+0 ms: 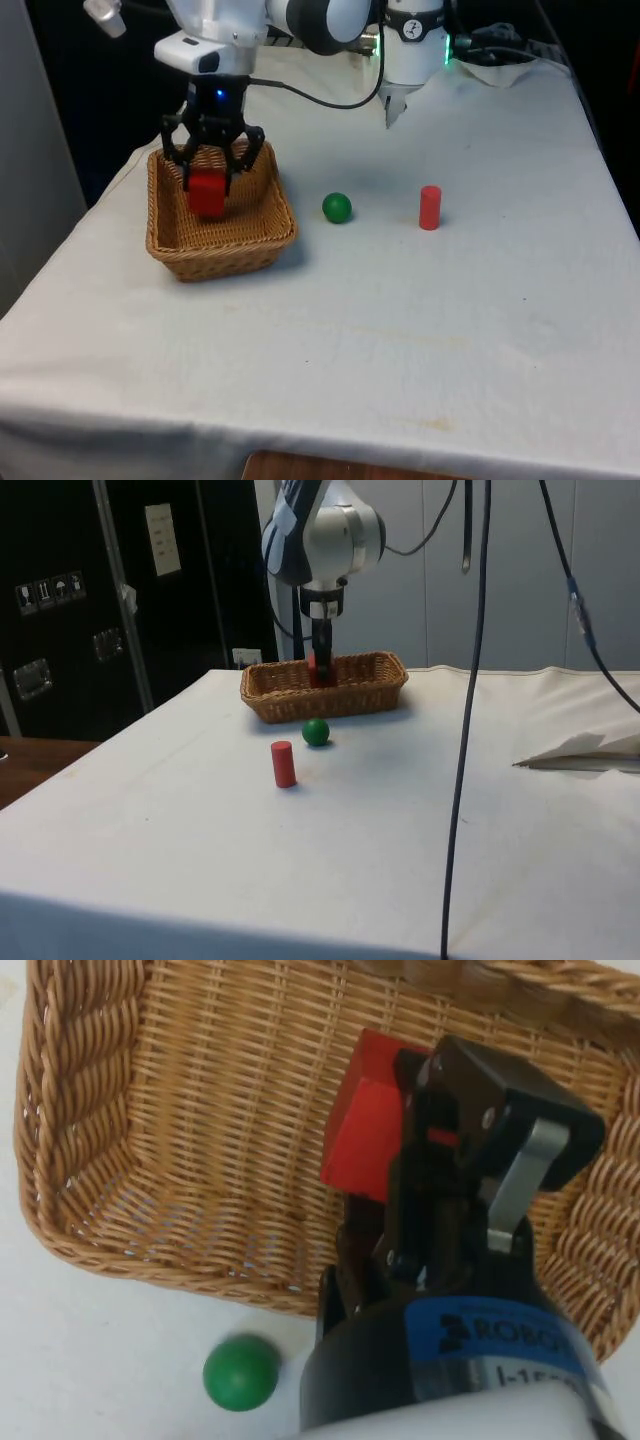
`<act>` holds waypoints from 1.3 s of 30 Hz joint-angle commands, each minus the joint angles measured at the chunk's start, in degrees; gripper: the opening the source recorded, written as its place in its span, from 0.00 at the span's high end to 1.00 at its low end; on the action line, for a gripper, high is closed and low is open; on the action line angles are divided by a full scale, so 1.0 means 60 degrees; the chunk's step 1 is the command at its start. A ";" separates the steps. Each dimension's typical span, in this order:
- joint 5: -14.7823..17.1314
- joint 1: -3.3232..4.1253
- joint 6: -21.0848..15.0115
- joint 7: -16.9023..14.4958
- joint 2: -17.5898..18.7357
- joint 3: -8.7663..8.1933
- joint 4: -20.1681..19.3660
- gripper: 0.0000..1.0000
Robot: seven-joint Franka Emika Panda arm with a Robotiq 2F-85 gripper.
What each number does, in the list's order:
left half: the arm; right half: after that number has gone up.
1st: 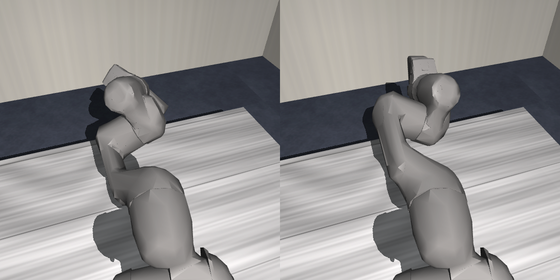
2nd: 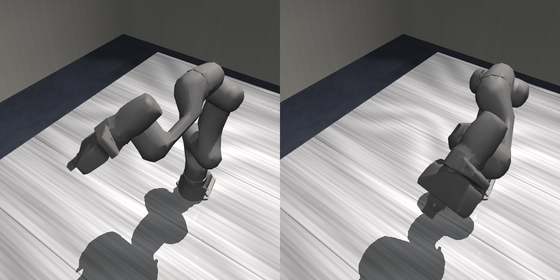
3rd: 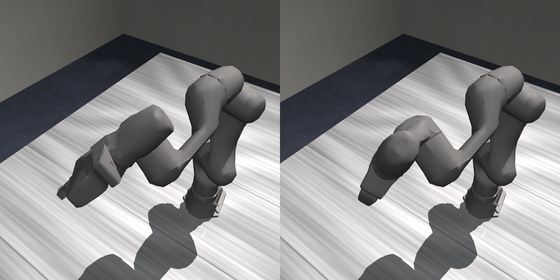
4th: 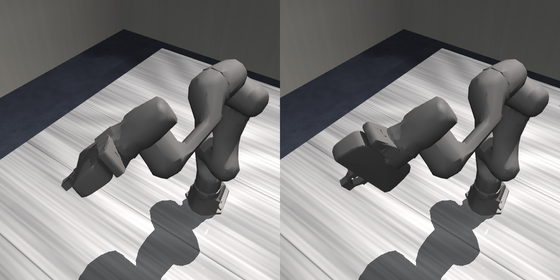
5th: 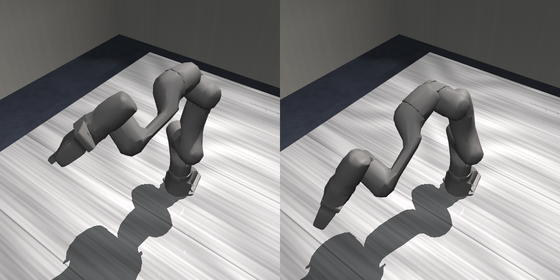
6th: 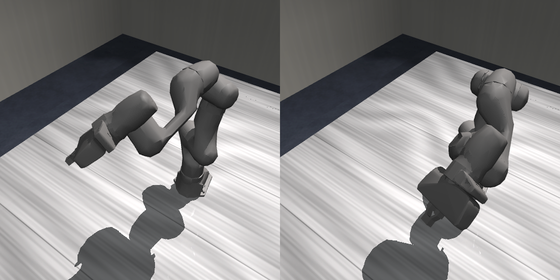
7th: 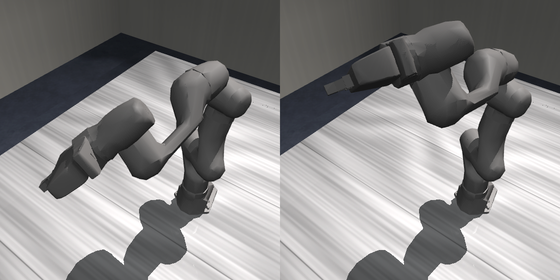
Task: Pick up the object to the left of the cylinder and place it into the basket.
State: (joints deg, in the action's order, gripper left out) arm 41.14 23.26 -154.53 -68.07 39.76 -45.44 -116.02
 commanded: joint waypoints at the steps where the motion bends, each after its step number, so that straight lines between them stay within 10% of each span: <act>1: 0.0162 -0.0143 -0.0029 -0.0153 -0.0019 0.0181 0.0057 0.98; 17: 0.0649 -0.0029 0.0334 -0.0286 0.0258 0.0076 0.0095 0.98; 28: 0.0640 -0.0010 0.0382 -0.0258 0.0267 0.0057 0.0095 0.02; 39: 0.0525 0.0105 0.0516 -0.0210 0.0143 -0.0143 0.0086 0.00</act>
State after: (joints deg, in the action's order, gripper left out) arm 44.81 23.61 -151.89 -69.50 41.02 -45.89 -115.34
